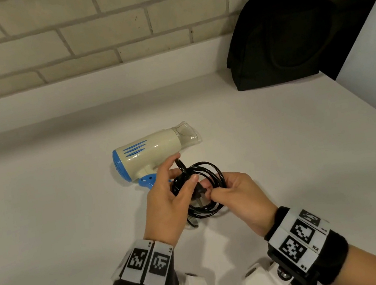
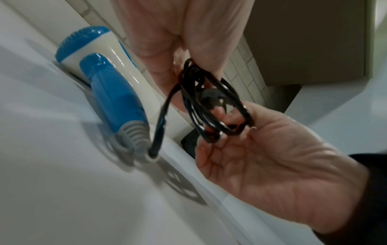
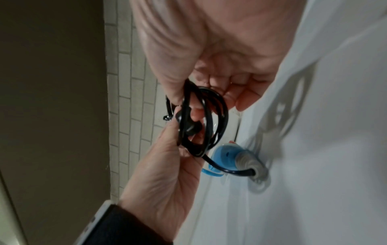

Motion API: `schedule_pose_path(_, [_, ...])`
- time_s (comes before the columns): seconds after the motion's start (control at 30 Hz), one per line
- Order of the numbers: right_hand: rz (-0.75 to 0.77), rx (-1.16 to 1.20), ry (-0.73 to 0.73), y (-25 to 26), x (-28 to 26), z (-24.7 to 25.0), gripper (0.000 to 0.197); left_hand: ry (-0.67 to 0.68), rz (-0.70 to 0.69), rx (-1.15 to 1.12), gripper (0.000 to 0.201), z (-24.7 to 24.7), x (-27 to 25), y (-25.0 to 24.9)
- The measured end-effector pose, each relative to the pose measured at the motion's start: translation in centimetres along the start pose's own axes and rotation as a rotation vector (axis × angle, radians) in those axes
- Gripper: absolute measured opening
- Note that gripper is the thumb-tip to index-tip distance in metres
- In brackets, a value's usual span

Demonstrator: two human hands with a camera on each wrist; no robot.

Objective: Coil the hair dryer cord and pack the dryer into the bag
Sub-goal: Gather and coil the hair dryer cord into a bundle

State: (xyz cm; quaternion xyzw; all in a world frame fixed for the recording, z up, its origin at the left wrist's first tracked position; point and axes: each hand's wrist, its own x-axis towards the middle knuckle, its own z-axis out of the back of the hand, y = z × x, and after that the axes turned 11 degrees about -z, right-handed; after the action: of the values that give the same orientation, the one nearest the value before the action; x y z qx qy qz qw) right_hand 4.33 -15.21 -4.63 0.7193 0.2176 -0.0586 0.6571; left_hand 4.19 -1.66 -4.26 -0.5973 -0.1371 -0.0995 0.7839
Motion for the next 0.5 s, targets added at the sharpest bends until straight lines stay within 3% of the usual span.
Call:
schedule_pose_path(0.13, [0.032, -0.128, 0.015, -0.2, 0.1, -0.1, 0.031, 0.009, 0.066, -0.048, 0.018, 0.1, -0.1, 0.1])
schedule_pose_path(0.2, [0.066, -0.154, 0.036, -0.5, 0.4, 0.0, 0.024, 0.006, 0.132, -0.075, 0.007, 0.2, 0.0, -0.1])
schedule_pose_path(0.27, [0.129, -0.216, 0.058, -0.8, 0.6, 0.2, 0.023, 0.053, 0.196, -0.124, 0.021, 0.3, 0.1, -0.3])
schedule_pose_path(0.3, [0.179, -0.276, 0.047, -1.0, 0.6, 0.4, 0.033, 0.088, 0.226, -0.136, 0.029, 0.4, 0.1, -0.5])
schedule_pose_path(0.4, [0.413, -0.482, -0.119, -0.7, -0.1, 1.1, 0.057, 0.145, 0.279, -0.120, 0.039, 0.4, 0.1, -0.9])
schedule_pose_path(0.5, [0.651, -0.735, -0.161, 0.2, -0.4, 1.6, 0.036, 0.170, 0.280, -0.082, 0.032, 0.2, 0.2, -0.8])
